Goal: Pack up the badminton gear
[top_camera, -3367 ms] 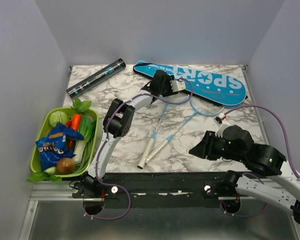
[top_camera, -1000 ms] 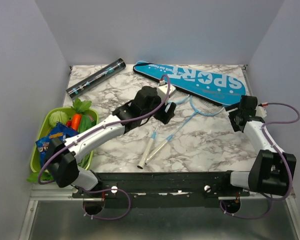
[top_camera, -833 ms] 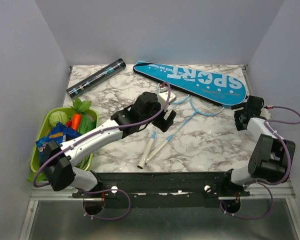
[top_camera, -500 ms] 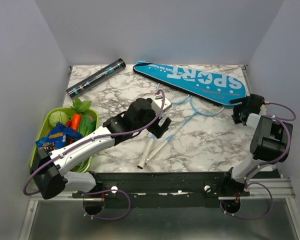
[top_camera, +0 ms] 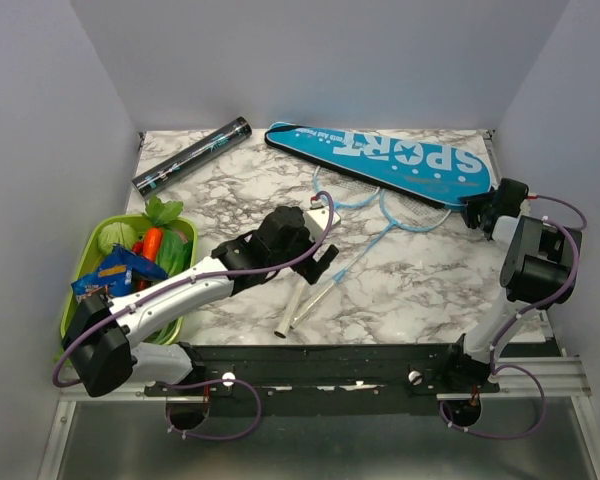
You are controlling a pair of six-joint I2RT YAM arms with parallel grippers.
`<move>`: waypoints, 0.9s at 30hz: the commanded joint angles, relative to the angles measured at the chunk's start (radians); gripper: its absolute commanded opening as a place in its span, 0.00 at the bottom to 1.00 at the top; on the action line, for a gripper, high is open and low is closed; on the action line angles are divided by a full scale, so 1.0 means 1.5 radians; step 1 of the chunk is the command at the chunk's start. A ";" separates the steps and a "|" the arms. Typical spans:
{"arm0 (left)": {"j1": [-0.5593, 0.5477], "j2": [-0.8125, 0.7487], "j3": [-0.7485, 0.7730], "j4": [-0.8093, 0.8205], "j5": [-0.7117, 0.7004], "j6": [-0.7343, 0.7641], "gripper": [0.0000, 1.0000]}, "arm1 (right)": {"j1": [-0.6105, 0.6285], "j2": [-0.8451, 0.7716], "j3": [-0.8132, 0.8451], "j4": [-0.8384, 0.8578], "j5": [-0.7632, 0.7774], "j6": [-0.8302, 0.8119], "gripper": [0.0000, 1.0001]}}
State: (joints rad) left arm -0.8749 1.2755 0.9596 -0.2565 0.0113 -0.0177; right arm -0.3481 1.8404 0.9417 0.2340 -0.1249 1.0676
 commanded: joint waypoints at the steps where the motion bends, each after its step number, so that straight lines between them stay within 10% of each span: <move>1: -0.004 0.009 -0.005 0.020 0.006 -0.008 0.98 | -0.003 0.029 0.040 -0.011 -0.021 -0.003 0.39; 6: -0.004 0.005 -0.009 0.023 0.001 -0.007 0.98 | -0.003 0.038 0.052 -0.017 -0.028 -0.013 0.01; 11: -0.006 -0.001 -0.014 0.026 -0.002 -0.006 0.98 | -0.003 0.004 0.048 -0.020 -0.024 -0.047 0.01; 21: -0.012 0.001 -0.018 0.030 -0.013 -0.007 0.98 | -0.003 -0.005 0.067 -0.092 -0.021 -0.060 0.46; 27: -0.013 -0.003 -0.021 0.026 -0.011 -0.006 0.99 | -0.002 0.038 0.124 -0.154 -0.008 -0.049 0.48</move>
State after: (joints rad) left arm -0.8860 1.2812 0.9455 -0.2264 0.0093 -0.0200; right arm -0.3481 1.8534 1.0737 0.0933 -0.1585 0.9901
